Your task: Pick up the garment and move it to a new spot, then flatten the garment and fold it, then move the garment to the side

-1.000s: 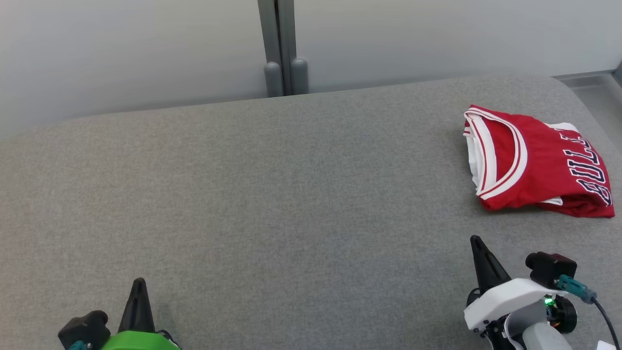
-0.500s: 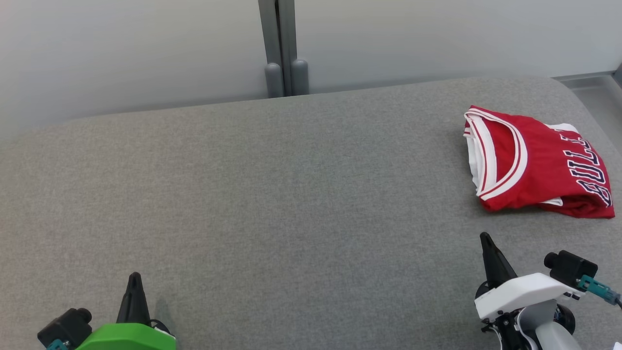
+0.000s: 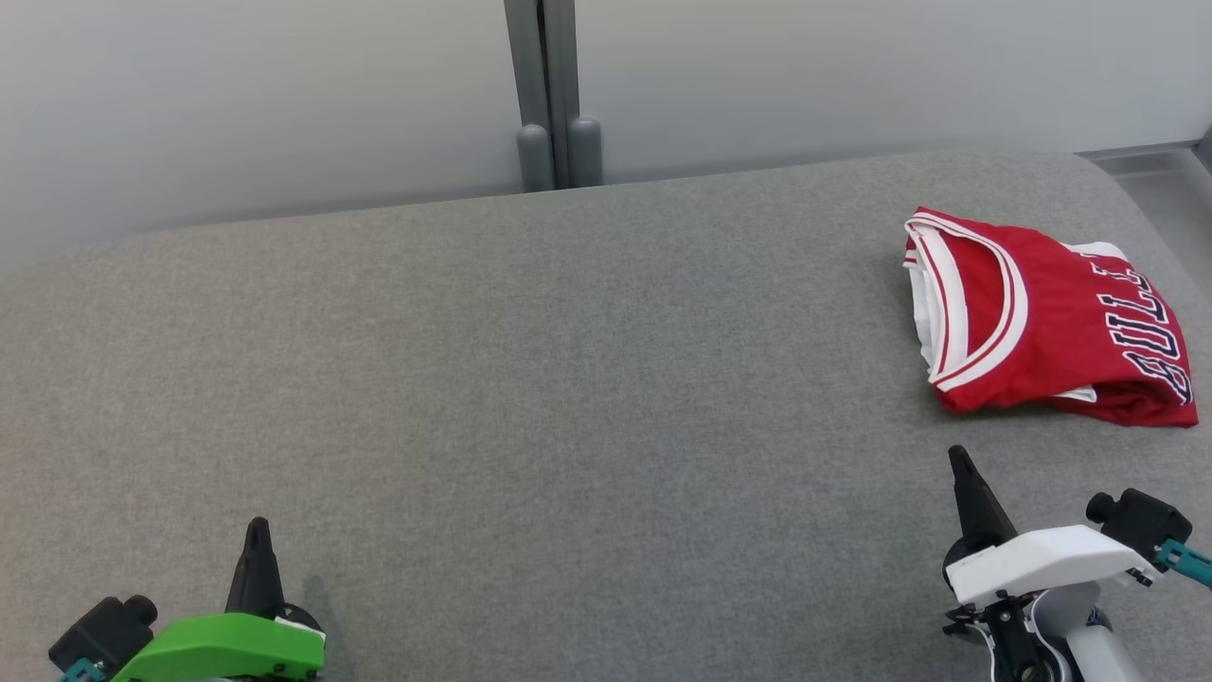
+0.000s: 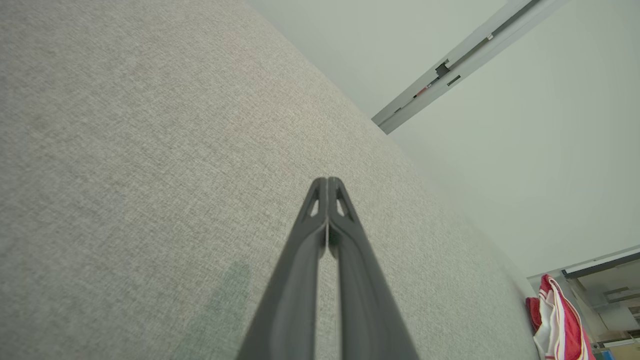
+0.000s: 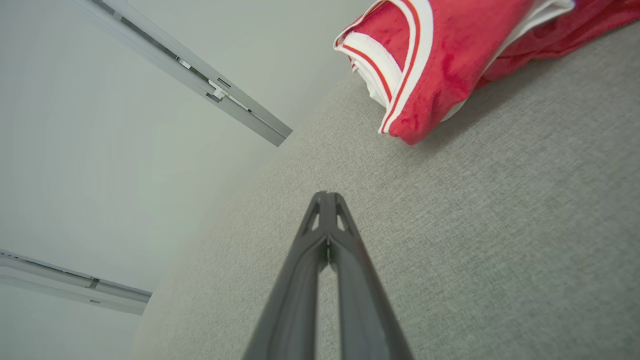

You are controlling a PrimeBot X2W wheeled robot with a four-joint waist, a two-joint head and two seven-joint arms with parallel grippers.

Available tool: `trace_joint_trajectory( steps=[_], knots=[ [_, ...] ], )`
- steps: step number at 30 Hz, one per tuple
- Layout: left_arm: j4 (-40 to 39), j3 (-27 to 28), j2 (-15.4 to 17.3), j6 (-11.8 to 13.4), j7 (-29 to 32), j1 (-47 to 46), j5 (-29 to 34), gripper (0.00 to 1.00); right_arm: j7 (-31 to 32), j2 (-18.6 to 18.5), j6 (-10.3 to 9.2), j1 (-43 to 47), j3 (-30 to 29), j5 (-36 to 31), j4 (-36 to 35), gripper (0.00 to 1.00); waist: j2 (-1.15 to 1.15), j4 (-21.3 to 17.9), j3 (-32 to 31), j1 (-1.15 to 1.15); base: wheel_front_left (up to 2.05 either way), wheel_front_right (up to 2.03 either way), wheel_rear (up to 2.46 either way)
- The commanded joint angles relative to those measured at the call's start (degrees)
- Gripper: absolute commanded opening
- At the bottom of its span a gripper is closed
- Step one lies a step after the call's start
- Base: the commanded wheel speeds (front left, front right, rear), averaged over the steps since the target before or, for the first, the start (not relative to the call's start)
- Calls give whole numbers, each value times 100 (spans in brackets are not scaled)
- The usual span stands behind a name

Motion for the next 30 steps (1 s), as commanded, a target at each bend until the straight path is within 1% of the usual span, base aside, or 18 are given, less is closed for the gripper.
trace_joint_trajectory(
  steps=[1,16,30],
  knots=[
    [-96,27,45,-32,43,-168,-211,0,41,-32,-3,-22,-39,190,-117,0,0,1,-2,0,0,0,0],
    [-181,69,54,-48,313,-266,-1228,0,309,-40,-3,24,-150,1151,-286,0,0,7,-18,0,0,0,0],
    [-258,105,60,-58,532,-340,-2042,0,525,-46,-4,60,-243,1930,-422,0,0,13,-32,0,0,0,0]
  ],
)
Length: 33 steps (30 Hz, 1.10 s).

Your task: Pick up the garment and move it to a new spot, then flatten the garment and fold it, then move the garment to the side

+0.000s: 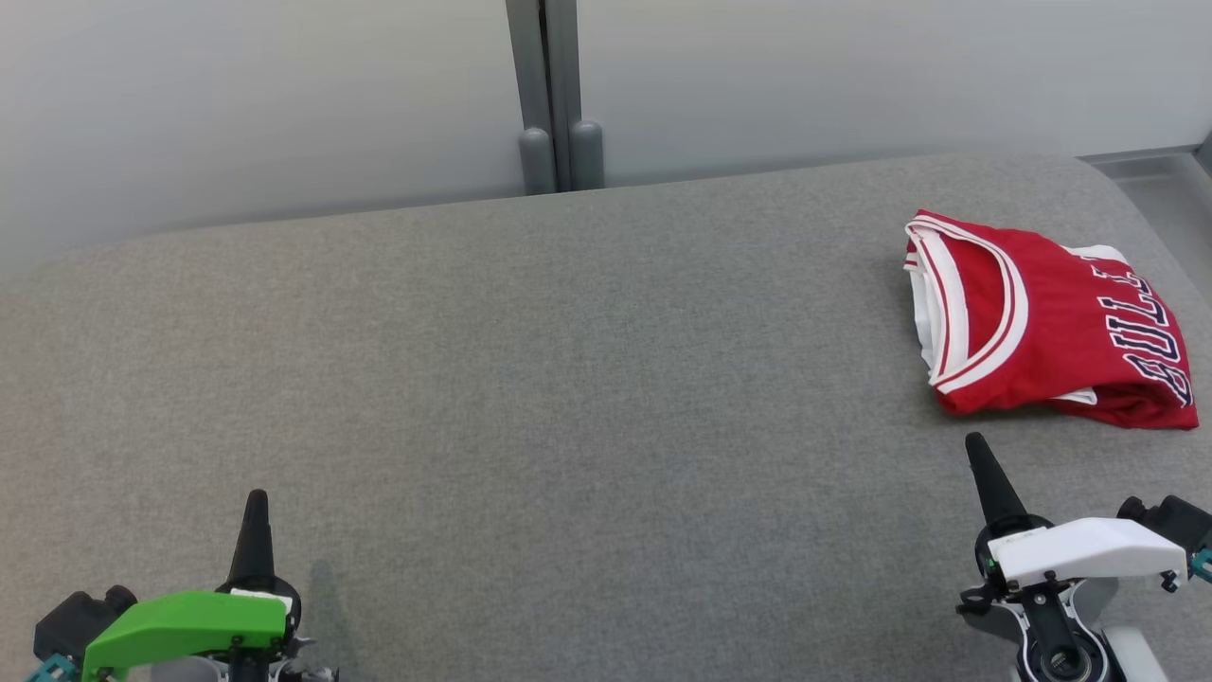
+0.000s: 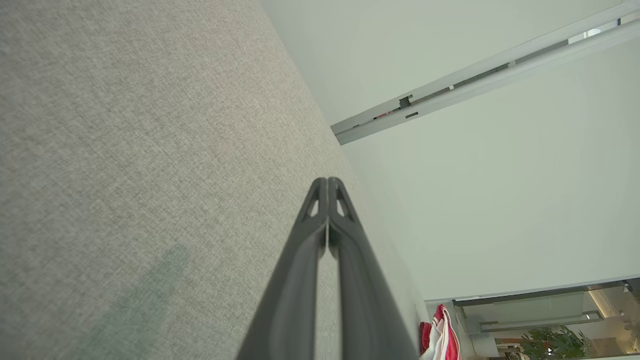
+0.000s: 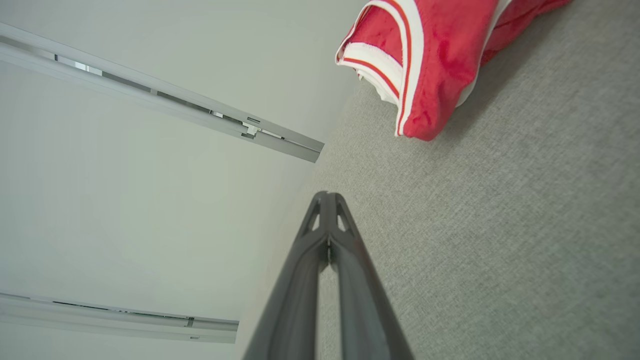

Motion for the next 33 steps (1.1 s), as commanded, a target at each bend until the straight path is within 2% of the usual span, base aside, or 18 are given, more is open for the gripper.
trace_joint_trajectory(
  steps=[1,33],
  knots=[
    [-78,24,44,-13,36,-150,-132,0,37,-33,-3,22,-34,142,-86,0,0,1,-1,0,0,0,0],
    [-202,91,58,-49,450,-287,-1681,0,452,-45,-5,92,-205,1605,-337,0,0,14,-35,0,0,0,0]
  ],
)
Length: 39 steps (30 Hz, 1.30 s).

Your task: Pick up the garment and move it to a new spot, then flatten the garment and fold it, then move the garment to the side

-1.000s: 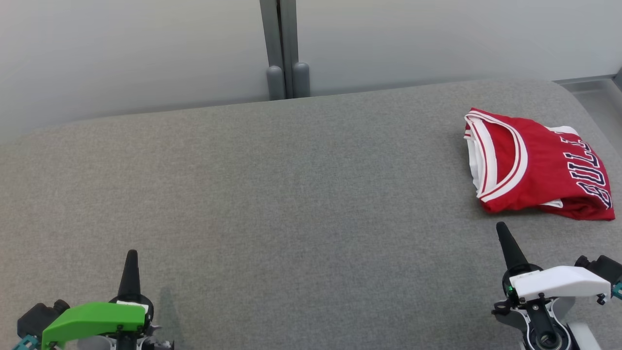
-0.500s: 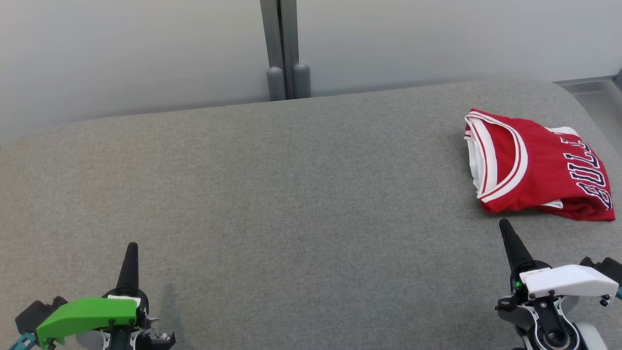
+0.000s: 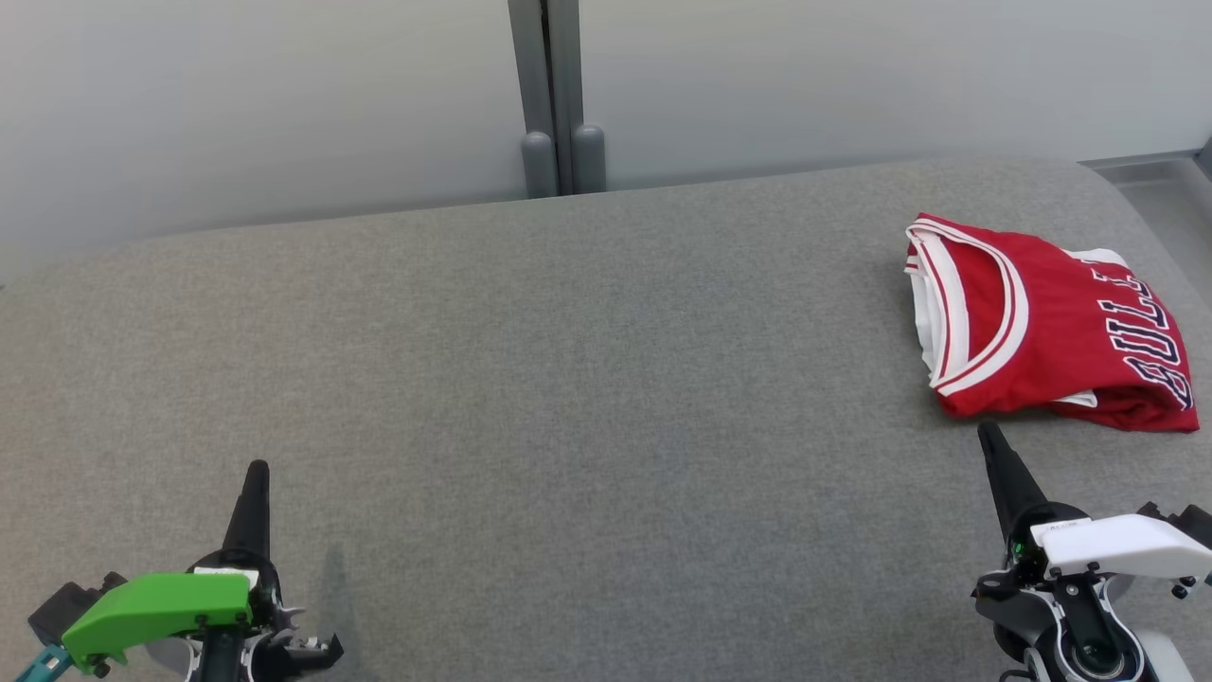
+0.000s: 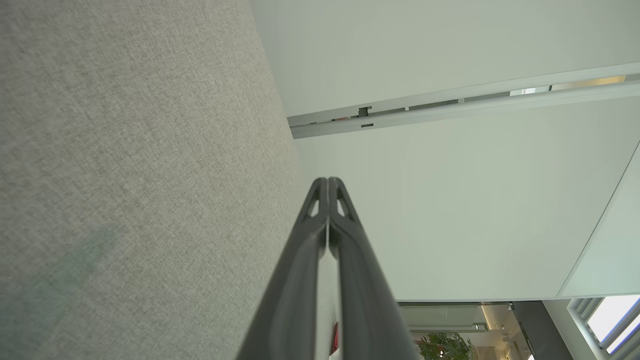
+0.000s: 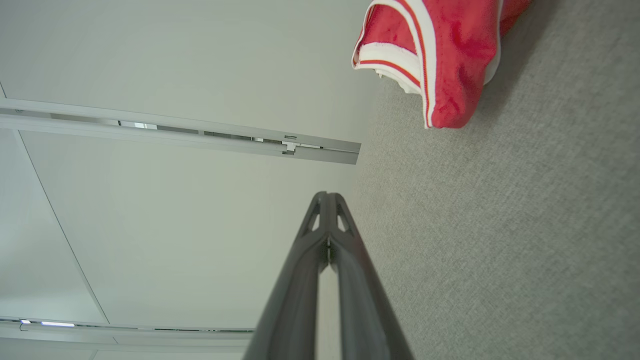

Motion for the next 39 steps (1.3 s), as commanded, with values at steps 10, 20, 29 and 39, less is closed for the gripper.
trace_joint_trajectory(
  steps=[10,20,29,39],
  knots=[
    [-76,46,48,-44,147,-150,-534,0,157,-36,-4,58,-74,505,-124,0,0,5,-12,0,0,0,0],
    [-102,58,50,-52,238,-187,-910,0,255,-40,-4,81,-115,857,-180,0,0,9,-22,0,0,0,0],
    [-101,58,50,-53,260,-174,-930,0,262,-39,-4,85,-117,886,-185,0,0,10,-24,0,0,0,0],
    [-101,58,50,-53,260,-174,-930,0,263,-39,-4,85,-117,886,-184,0,0,10,-24,0,0,0,0]
  ],
)
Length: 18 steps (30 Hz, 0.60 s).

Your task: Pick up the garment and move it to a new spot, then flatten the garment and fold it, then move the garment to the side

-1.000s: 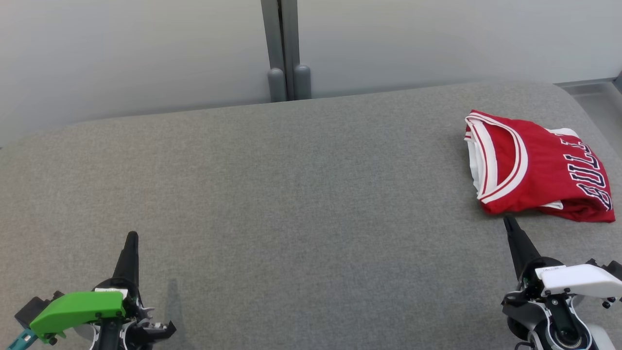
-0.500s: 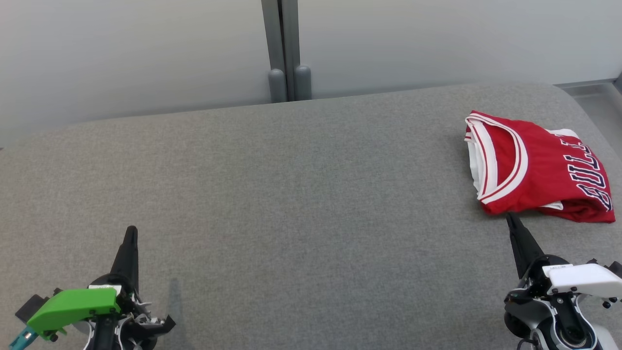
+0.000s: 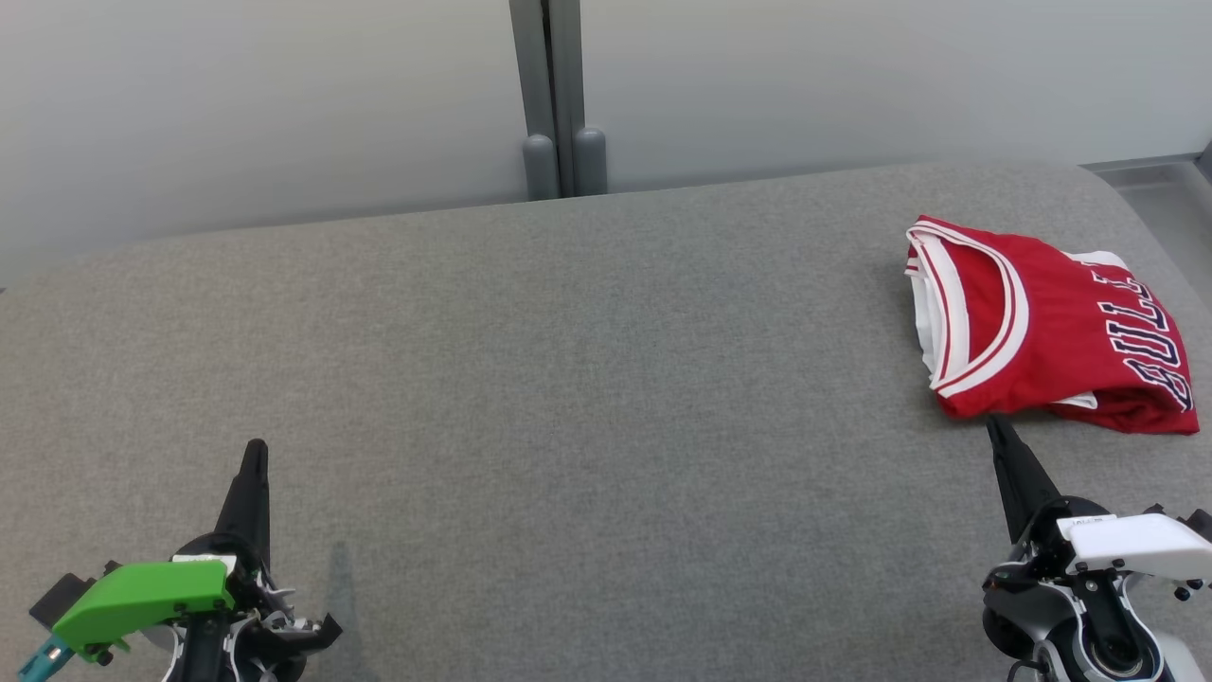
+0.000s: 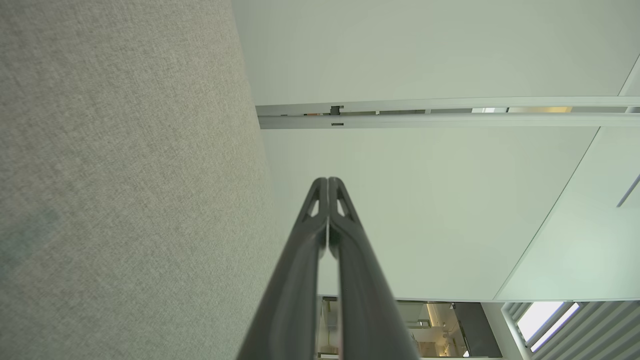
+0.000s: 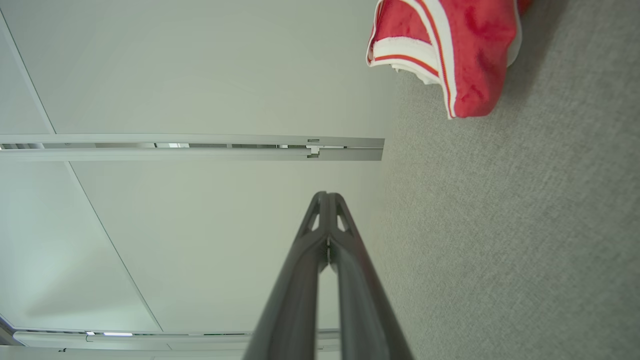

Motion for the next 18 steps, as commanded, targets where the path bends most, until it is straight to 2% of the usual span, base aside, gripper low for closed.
trace_joint_trajectory(
  steps=[1,18],
  knots=[
    [-7,14,40,-34,25,-59,-19,0,17,-32,-2,59,-11,19,-22,0,0,0,0,0,0,0,0],
    [-8,13,40,-34,24,-59,-19,0,18,-32,-1,59,-11,20,-22,0,0,0,0,0,0,0,0]
  ],
)
